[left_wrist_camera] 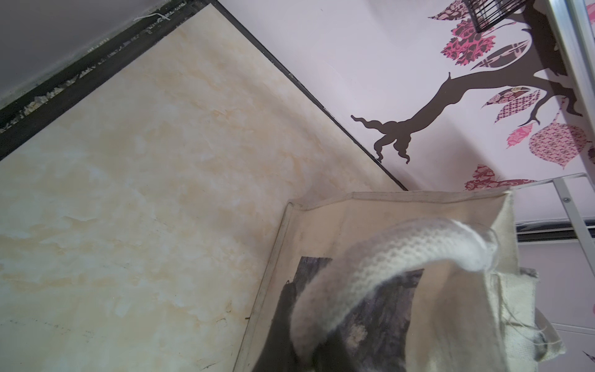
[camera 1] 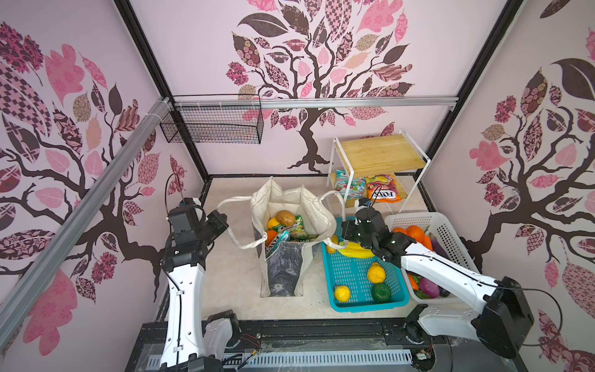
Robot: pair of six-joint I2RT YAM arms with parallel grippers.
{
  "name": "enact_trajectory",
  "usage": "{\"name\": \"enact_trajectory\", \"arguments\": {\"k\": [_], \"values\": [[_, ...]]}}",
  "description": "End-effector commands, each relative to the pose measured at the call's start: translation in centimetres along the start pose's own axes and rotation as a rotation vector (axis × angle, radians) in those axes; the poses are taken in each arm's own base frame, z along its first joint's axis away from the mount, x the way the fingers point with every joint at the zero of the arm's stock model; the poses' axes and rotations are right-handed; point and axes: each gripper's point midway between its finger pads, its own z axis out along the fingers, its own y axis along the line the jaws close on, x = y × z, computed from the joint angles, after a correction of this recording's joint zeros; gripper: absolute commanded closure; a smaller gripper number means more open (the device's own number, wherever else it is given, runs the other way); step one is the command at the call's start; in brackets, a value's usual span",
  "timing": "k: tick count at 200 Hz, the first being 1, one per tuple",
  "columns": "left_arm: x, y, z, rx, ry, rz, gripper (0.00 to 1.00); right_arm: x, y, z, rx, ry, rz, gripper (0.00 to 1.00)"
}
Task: Place the food into the grocery bag and tie it
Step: 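Lift both handles and bring the grippers together above the tote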
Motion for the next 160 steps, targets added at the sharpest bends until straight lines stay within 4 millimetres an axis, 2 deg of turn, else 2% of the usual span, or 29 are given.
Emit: {"name": "enact_trajectory", "arguments": {"k": [1, 23, 37, 58, 79, 100, 117, 136, 145, 160], "values": [[-3.0, -3.8, -2.1, 0.103, -0.052, 0.017, 1.0, -4.1, 2.4, -3.8, -0.048, -0.067, -0.142, 1.0], [-4.4, -5.8, -2.3, 0.166, -0.047, 0.01, 1.0, -6.1, 4.2, -5.2, -0.081, -0.076, -0.186, 1.0], [-5.1, -8.6, -2.8, 0.2, -0.004, 0.067, 1.0, -7.8, 5.1, -6.2, -0.092, -0.108, -0.211, 1.0], [-4.2, -13.3, -3.2, 0.213, 0.063, 0.217, 1.0, -10.1, 7.3, -7.4, -0.148, -0.142, -0.245, 1.0], [-3.1, -17.3, -3.6, 0.37, 0.077, 0.21, 1.0, -10.5, 10.4, -7.4, -0.25, -0.117, -0.276, 1.0], [-2.1, -19.2, -3.5, 0.433, 0.102, 0.209, 1.0, -9.7, 13.5, -7.1, -0.283, -0.12, -0.354, 1.0], [-0.8, -20.8, -3.1, 0.51, 0.157, 0.188, 1.0, -8.2, 16.4, -6.6, -0.344, -0.106, -0.417, 1.0], [0.8, -22.7, -3.0, 0.594, 0.227, 0.185, 1.0, -6.2, 19.2, -5.7, -0.48, -0.047, -0.404, 1.0], [1.4, -23.1, -2.9, 0.591, 0.24, 0.2, 1.0, -5.2, 20.4, -5.5, -0.532, -0.027, -0.404, 1.0], [2.6, -22.5, -2.4, 0.471, 0.24, 0.28, 1.0, -3.4, 22.3, -5.6, -0.599, -0.014, -0.424, 1.0]]}}
